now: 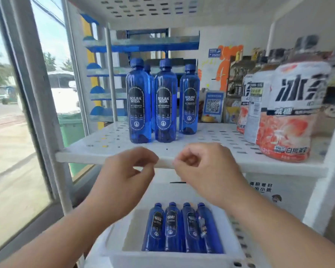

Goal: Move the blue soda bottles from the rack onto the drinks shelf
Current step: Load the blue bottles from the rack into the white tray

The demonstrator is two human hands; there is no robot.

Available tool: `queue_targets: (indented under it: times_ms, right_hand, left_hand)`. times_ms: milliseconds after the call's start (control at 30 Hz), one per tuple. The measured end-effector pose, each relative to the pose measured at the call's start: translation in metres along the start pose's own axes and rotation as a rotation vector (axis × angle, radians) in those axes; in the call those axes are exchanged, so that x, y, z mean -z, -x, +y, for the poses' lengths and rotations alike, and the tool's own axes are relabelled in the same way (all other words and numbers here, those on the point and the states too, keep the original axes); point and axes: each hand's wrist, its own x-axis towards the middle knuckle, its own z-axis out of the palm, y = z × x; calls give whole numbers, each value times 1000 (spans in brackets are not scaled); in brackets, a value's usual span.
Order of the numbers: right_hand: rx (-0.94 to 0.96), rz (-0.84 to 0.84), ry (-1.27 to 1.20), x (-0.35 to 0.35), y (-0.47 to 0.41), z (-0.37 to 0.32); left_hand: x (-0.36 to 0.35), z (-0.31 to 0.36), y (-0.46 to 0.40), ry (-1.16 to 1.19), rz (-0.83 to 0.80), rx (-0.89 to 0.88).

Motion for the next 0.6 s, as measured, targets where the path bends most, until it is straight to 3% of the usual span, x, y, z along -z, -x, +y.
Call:
queue_targets:
  times_ms: [100,200,333,467,600]
  right_hand:
    - [55,293,-82,14,-50,-19]
    - [-71,222,-73,4,-104,-23]
    - [-155,150,-15,-25,-130,-23]
    - [-221,266,-8,-40,-132,-16]
    - [-276,176,-6,-48,-126,-11]
  left_hand:
    - [30,37,-38,30,239,-157]
    - [40,61,-84,-47,293,-234]
    - [37,83,-134,-334,244,-339]
    - [32,107,-166,-553,143,-328]
    - [26,113,-181,-747,32,-294]
